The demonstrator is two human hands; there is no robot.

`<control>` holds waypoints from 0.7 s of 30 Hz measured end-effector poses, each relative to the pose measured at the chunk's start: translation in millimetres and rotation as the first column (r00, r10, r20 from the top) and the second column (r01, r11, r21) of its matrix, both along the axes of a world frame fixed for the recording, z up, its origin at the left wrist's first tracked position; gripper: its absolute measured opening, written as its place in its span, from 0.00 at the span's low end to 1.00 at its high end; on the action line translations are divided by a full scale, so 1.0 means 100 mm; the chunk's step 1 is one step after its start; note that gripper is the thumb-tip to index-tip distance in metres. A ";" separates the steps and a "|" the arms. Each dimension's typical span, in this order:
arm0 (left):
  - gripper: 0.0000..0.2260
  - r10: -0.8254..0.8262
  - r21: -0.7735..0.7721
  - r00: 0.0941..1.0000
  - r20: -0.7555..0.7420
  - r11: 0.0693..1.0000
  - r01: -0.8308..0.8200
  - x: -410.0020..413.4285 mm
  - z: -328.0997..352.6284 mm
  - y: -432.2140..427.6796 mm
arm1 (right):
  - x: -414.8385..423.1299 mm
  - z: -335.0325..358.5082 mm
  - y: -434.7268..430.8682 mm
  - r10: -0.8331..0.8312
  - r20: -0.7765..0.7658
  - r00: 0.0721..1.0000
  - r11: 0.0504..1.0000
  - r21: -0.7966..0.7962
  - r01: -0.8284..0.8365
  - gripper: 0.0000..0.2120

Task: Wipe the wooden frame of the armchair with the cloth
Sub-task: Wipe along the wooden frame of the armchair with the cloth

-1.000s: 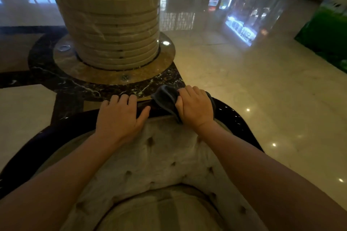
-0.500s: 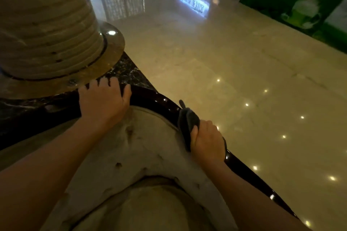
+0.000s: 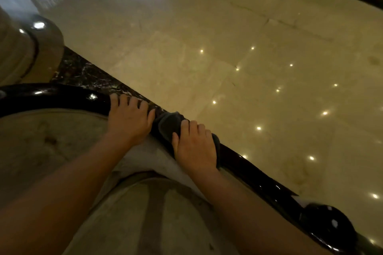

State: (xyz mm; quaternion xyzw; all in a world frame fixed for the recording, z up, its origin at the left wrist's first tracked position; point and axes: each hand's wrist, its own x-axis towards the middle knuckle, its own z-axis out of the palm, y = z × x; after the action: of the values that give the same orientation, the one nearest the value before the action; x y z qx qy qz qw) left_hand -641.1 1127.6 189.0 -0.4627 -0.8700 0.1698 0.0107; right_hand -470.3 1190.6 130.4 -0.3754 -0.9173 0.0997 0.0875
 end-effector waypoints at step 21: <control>0.40 -0.079 0.167 0.937 0.339 0.986 0.023 1.82 -0.40 0.76 | 2.46 -0.13 -0.14 -0.171 0.117 0.978 0.972 -0.140 0.186 0.38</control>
State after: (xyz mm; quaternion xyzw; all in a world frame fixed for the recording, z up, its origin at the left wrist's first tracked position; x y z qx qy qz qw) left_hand -459.0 1203.5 149.3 -0.5054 -0.8569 0.0153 -0.1003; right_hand -224.0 1176.6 117.2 -0.4667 -0.8730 0.1407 0.0194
